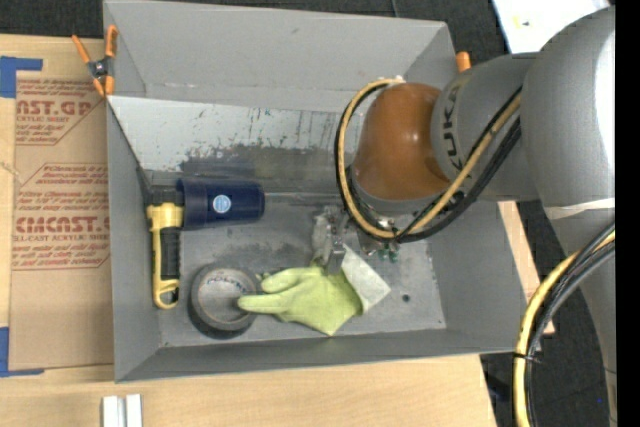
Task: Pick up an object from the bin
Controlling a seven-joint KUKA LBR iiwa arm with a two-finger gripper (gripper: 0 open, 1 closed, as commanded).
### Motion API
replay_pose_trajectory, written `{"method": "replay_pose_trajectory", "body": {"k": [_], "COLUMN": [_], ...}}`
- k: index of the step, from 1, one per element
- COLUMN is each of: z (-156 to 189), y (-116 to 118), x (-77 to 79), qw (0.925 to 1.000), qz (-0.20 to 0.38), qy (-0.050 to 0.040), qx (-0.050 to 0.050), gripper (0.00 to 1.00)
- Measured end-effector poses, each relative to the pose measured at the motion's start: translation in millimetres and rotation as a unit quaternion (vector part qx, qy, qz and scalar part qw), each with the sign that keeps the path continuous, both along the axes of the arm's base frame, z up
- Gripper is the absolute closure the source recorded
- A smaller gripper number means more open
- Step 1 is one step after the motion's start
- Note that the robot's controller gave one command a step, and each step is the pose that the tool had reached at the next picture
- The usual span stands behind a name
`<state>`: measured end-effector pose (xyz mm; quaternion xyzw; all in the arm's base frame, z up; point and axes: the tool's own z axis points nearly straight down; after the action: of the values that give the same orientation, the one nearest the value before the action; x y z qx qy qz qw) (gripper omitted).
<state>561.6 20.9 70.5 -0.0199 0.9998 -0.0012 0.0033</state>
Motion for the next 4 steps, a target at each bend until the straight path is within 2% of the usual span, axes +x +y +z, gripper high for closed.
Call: {"method": "replay_pose_trajectory", "body": {"k": [4], "z": [0.0], "y": [0.0], "x": [0.0], "qw": [1.0], "qz": [0.0], "qy": [0.0], "qx": [0.0], "gripper": [1.0]}}
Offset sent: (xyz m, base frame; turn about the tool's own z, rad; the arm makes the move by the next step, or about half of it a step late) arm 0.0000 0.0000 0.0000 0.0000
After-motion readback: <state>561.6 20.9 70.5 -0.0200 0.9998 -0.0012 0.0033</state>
